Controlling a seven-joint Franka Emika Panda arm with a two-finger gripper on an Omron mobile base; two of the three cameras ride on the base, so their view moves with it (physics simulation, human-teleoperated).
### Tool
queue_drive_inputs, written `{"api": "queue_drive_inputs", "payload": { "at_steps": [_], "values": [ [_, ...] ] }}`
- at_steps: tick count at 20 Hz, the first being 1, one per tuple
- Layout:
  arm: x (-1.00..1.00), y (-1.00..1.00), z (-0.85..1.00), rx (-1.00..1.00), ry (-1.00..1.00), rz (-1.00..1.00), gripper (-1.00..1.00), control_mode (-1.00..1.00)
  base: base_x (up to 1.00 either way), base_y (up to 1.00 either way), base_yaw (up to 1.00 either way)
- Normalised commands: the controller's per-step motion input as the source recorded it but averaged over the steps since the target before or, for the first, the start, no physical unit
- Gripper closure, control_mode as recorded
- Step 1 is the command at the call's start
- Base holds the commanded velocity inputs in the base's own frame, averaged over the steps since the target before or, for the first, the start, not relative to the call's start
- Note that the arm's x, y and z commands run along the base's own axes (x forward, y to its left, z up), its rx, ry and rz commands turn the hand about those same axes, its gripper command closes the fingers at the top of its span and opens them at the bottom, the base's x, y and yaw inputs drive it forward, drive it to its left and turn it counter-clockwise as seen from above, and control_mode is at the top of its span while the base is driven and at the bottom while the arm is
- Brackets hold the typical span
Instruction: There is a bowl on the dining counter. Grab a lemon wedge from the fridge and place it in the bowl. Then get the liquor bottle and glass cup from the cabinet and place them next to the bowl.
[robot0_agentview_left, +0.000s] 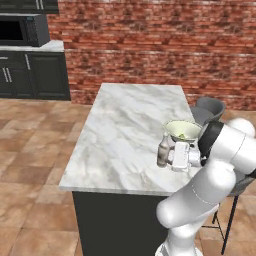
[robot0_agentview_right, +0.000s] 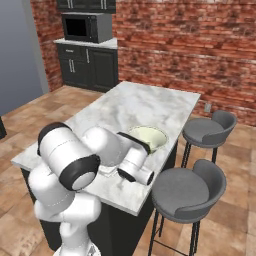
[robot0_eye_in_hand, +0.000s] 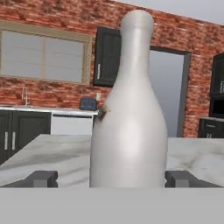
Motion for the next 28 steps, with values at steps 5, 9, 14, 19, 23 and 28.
{"api": "queue_drive_inputs", "payload": {
  "at_steps": [5, 9, 14, 19, 23, 28],
  "values": [
    [-0.67, 0.00, 0.36, 0.00, -0.15, 0.00, -1.00, -1.00, 0.00, 0.00, 0.00],
    [-0.41, 0.00, 0.77, 0.00, -0.10, 0.00, -1.00, -1.00, 0.00, 0.00, 0.00],
    [-0.25, 0.00, 0.93, 0.00, -0.10, 0.00, -1.00, -1.00, 0.00, 0.00, 0.00],
    [-0.47, 0.02, 0.89, 0.00, -0.11, -0.01, -1.00, -1.00, 0.00, 0.00, 0.00],
    [-0.51, 0.37, 0.85, 0.00, -0.03, -0.03, -1.00, -1.00, 0.00, 0.00, 0.00],
    [-0.45, 0.63, 0.86, 0.00, 0.05, -0.10, -1.00, -1.00, 0.00, 0.00, 0.00]
  ]
}}
